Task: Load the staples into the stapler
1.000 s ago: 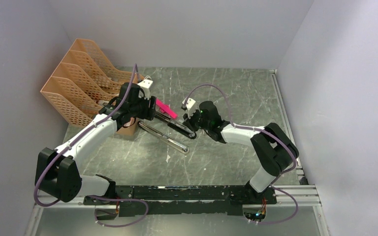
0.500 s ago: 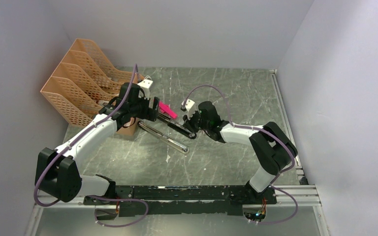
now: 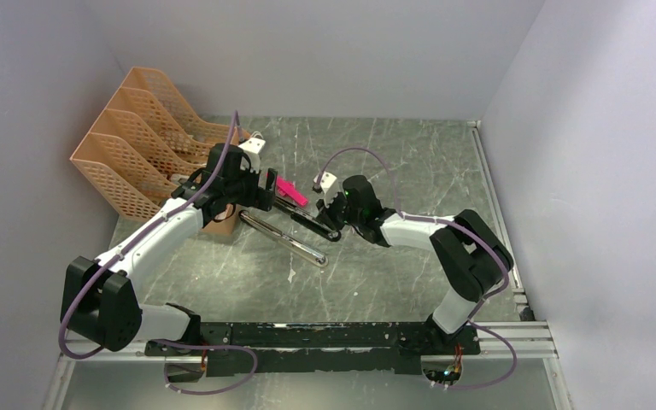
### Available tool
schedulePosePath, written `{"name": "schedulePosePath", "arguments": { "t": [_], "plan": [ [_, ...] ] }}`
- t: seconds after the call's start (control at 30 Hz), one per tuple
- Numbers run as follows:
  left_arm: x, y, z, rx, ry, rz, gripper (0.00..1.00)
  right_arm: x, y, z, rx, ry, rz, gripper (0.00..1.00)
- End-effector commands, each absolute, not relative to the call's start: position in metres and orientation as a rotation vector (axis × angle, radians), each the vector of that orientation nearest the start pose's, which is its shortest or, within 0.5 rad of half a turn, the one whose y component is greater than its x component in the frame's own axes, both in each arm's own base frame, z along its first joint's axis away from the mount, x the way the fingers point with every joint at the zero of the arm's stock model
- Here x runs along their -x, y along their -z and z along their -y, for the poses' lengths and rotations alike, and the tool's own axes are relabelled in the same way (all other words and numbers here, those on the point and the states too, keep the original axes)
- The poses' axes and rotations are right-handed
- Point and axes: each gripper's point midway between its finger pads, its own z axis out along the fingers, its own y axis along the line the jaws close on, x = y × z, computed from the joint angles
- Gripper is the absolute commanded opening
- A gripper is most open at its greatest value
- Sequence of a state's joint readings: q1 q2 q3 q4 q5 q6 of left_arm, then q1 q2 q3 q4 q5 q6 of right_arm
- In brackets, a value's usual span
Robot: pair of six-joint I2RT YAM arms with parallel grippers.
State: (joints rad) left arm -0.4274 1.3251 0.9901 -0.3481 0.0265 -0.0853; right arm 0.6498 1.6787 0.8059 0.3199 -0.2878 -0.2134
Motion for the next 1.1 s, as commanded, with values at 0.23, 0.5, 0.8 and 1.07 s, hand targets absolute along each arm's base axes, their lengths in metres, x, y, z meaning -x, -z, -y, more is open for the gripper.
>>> {"name": "schedulePosePath", "arguments": {
  "t": [0.23, 0.5, 0.8, 1.07],
  "plan": [
    [-0.341, -0.163, 0.164, -0.404, 0.295, -2.203, 0.99, -0.33, -0.065, -0.304, 1.047, -0.578, -1.872, 0.0],
    [-0.341, -0.163, 0.164, -0.406, 0.299, -2.2, 0.98, -0.329, -0.061, -0.304, 1.055, -0.577, -1.885, 0.0],
    [-0.341, -0.163, 0.164, -0.405, 0.298, -2.199, 0.98, -0.332, -0.057, -0.301, 1.054, -0.553, -1.905, 0.0],
    [-0.341, -0.164, 0.164, -0.405, 0.299, -2.198, 0.98, -0.331, -0.052, -0.299, 1.064, -0.537, -1.926, 0.0]
  ]
}}
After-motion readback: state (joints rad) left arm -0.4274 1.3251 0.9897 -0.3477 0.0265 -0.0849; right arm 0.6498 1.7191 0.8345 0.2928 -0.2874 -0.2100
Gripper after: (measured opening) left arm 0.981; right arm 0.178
